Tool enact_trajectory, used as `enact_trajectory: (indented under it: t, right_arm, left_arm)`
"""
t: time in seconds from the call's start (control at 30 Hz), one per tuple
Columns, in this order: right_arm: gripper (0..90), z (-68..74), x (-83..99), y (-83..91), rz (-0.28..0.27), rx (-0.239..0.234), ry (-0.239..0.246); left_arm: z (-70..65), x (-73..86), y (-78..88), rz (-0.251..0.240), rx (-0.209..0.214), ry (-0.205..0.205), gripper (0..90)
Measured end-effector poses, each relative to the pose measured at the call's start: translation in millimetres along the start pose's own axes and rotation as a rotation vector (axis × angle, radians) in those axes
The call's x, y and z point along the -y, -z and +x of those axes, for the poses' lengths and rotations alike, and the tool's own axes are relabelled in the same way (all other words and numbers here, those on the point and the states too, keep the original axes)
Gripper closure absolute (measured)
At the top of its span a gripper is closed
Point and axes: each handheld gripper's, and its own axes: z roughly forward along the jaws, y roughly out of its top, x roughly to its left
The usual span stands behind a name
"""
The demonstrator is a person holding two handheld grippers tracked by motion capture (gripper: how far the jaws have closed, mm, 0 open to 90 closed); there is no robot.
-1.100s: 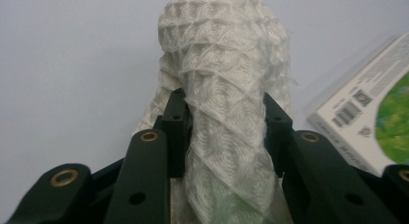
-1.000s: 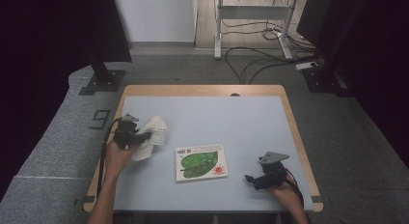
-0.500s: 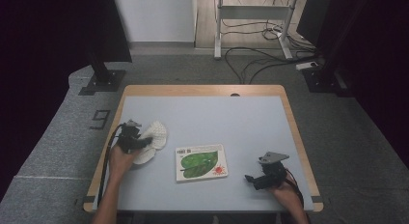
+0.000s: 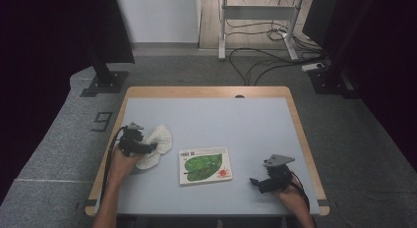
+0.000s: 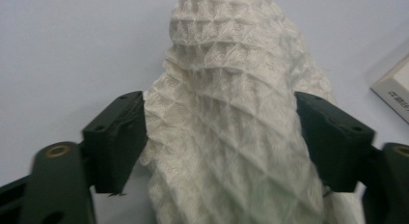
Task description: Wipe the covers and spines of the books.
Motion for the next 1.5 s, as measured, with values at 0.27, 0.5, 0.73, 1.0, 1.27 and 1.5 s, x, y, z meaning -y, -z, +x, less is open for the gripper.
enact_trajectory:
  t: [0.27, 0.5, 0.73, 1.0, 1.27, 1.5]
  right_arm:
    - [5.2, -0.1, -0.1, 0.0, 0.001, -0.001, -0.001]
    - [5.1, -0.4, -0.1, -0.1, 0.003, -0.004, -0.002]
    - [5.1, -0.5, -0.1, -0.1, 0.003, -0.003, -0.002]
    - [5.1, -0.6, -0.1, -0.1, 0.003, -0.003, -0.002]
    - [5.1, -0.6, -0.1, -0.1, 0.003, -0.003, -0.002]
    - [5.1, -0.4, -0.1, -0.1, 0.003, -0.004, -0.001]
  left_arm:
    - [0.5, 0.1, 23.7, -0.074, 0.065, 0.015, 8.7]
    - [-13.7, -0.4, 41.4, -0.115, 0.063, -0.040, 2.3]
    - [-42.0, -4.0, 55.1, -0.154, 0.096, -0.122, 0.0]
    - [-68.3, 0.1, 47.9, -0.140, 0.161, -0.192, 0.0]
    - [-88.3, 9.9, 26.4, -0.100, 0.164, -0.263, 0.0]
    - [-99.5, 19.1, 7.6, -0.042, 0.161, -0.311, 0.0]
